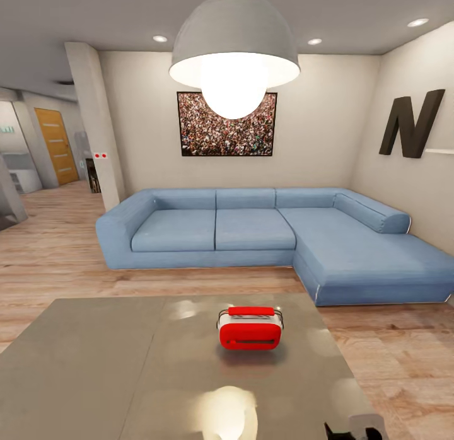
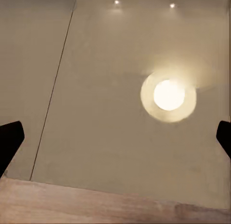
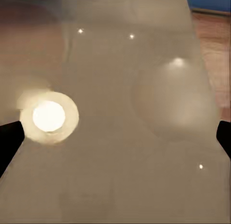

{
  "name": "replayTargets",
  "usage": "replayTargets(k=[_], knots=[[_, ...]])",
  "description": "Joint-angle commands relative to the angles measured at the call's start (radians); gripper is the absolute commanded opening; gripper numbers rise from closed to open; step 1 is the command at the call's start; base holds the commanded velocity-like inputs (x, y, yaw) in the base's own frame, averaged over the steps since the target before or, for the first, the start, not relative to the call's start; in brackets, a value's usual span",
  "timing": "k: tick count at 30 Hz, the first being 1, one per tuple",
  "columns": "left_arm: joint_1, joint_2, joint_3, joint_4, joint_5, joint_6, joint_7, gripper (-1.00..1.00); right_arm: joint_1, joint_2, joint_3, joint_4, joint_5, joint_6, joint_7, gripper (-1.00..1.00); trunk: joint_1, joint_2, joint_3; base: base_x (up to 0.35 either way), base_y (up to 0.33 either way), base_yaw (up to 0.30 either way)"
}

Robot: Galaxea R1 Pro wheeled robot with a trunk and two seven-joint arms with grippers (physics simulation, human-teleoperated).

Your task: Turn on the radio receiver that's on the table in the living room.

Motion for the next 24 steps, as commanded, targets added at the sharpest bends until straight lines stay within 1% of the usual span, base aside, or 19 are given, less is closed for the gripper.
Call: replayTargets(k=[1, 2, 4, 6, 7, 8, 10, 11, 12, 14, 16, 17, 19, 22, 24], knots=[[-0.003, 0.001, 0.0, -0.035, 0.0, 0.026, 0.001, 1.0, -0.001, 0.0, 0.0, -0.042, 0.0, 0.005, -0.001, 1.0, 0.0, 0.0, 0.0, 0.0, 0.0, 0.0], [-0.005, 0.001, 0.0, -0.053, 0.0, 0.043, 0.001, 1.0, -0.001, 0.0, 0.0, -0.063, 0.0, 0.01, -0.001, 1.0, 0.0, 0.0, 0.0, 0.0, 0.0, 0.0], [-0.013, 0.002, 0.0, -0.13, 0.0, 0.118, 0.002, 1.0, -0.013, 0.0, 0.0, -0.136, -0.001, 0.053, -0.002, 1.0, 0.0, 0.0, 0.0, 0.0, 0.0, 0.0], [-0.02, 0.002, 0.0, -0.167, -0.001, 0.153, 0.003, 1.0, -0.03, 0.0, 0.0, -0.159, -0.001, 0.089, -0.001, 1.0, 0.0, 0.0, 0.0, 0.0, 0.0, 0.0], [-0.029, 0.002, 0.0, -0.199, -0.001, 0.182, 0.003, 1.0, -0.052, 0.0, 0.0, -0.174, -0.001, 0.13, 0.0, 1.0, 0.0, 0.0, 0.0, 0.0, 0.0, 0.0], [-0.033, 0.003, 0.0, -0.214, -0.002, 0.194, 0.003, 1.0, -0.066, 0.0, 0.0, -0.18, -0.002, 0.151, 0.001, 1.0, 0.0, 0.0, 0.0, 0.0, 0.0, 0.0], [-0.063, 0.004, 0.0, -0.254, -0.003, 0.228, 0.002, 1.0, -0.133, 0.0, 0.0, -0.192, -0.006, 0.217, 0.003, 1.0, 0.0, 0.0, 0.0, 0.0, 0.0, 0.0], [-0.138, 0.016, 0.0, -0.271, -0.003, 0.297, -0.001, 1.0, -0.234, 0.002, 0.001, -0.198, -0.012, 0.291, 0.004, 1.0, 0.0, 0.0, 0.0, 0.0, 0.0, 0.0], [-0.15, 0.02, 0.0, -0.272, -0.002, 0.313, -0.002, 1.0, -0.251, 0.003, 0.001, -0.198, -0.012, 0.306, 0.006, 1.0, 0.0, 0.0, 0.0, 0.0, 0.0, 0.0], [-0.192, 0.037, 0.0, -0.274, 0.0, 0.372, -0.005, 1.0, -0.319, 0.006, 0.004, -0.196, -0.014, 0.389, 0.021, 1.0, 0.0, 0.0, 0.0, 0.0, 0.0, 0.0], [-0.22, 0.049, 0.0, -0.274, 0.001, 0.4, -0.007, 1.0, -0.385, 0.008, 0.024, -0.194, -0.015, 0.486, 0.042, 1.0, 0.0, 0.0, 0.0, 0.0, 0.0, 0.0], [-0.225, 0.051, 0.0, -0.274, 0.001, 0.404, -0.007, 1.0, -0.4, 0.008, 0.032, -0.194, -0.016, 0.506, 0.046, 1.0, 0.0, 0.0, 0.0, 0.0, 0.0, 0.0], [-0.235, 0.055, 0.0, -0.273, 0.001, 0.414, -0.006, 1.0, -0.448, 0.009, 0.057, -0.193, -0.018, 0.561, 0.054, 1.0, 0.0, 0.0, 0.0, 0.0, 0.0, 0.0], [-0.241, 0.057, 0.0, -0.275, 0.0, 0.42, -0.002, 1.0, -0.496, 0.009, 0.072, -0.192, -0.02, 0.595, 0.058, 1.0, 0.0, 0.0, 0.0, 0.0, 0.0, 0.0], [-0.244, 0.058, 0.0, -0.289, -0.002, 0.427, -0.001, 1.0, -0.505, 0.008, 0.073, -0.191, -0.019, 0.601, 0.058, 1.0, 0.0, 0.0, 0.0, 0.0, 0.0, 0.0]])
